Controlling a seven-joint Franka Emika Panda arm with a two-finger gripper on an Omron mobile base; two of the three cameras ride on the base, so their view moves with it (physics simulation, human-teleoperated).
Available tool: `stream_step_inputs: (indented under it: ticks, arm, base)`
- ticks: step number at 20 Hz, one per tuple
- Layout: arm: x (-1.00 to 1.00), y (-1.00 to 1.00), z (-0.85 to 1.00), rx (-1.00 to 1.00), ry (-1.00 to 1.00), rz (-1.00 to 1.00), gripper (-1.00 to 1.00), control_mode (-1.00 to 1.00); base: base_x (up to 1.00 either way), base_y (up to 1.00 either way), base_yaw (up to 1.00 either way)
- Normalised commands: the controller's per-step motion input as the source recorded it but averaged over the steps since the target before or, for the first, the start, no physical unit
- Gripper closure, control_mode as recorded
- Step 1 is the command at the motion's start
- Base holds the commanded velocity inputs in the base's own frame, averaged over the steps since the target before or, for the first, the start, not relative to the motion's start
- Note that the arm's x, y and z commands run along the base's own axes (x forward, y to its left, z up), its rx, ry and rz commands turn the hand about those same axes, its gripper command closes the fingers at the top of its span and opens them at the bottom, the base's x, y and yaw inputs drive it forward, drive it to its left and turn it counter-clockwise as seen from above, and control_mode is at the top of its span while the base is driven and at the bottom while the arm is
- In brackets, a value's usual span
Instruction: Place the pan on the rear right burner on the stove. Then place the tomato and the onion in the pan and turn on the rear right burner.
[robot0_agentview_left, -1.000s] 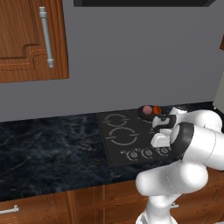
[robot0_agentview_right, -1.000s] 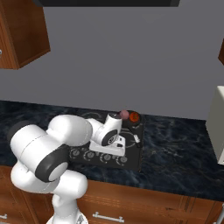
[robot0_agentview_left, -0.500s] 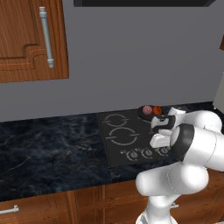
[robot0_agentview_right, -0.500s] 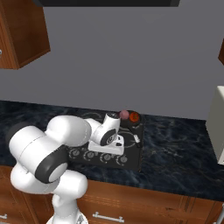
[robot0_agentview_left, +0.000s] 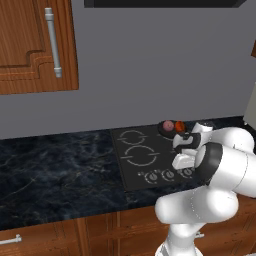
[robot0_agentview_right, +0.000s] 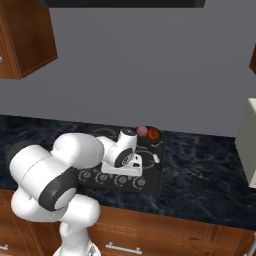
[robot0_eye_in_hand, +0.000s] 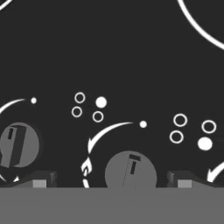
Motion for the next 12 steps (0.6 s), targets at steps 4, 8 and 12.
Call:
stream_step_inputs:
  ticks: [4, 8, 12]
  arm:
    - [0.0, 0.0, -0.02, 0.0, 0.0, 0.0, -1.0, -1.0]
    - [0.0, 0.0, -0.24, -0.01, 0.0, 0.0, -1.0, -1.0]
    - [0.0, 0.0, -0.49, 0.0, 0.0, 0.0, -1.0, -1.0]
  base:
    - [0.0, 0.0, 0.0]
    - [0.0, 0.0, 0.0]
    - [0.0, 0.0, 0.0]
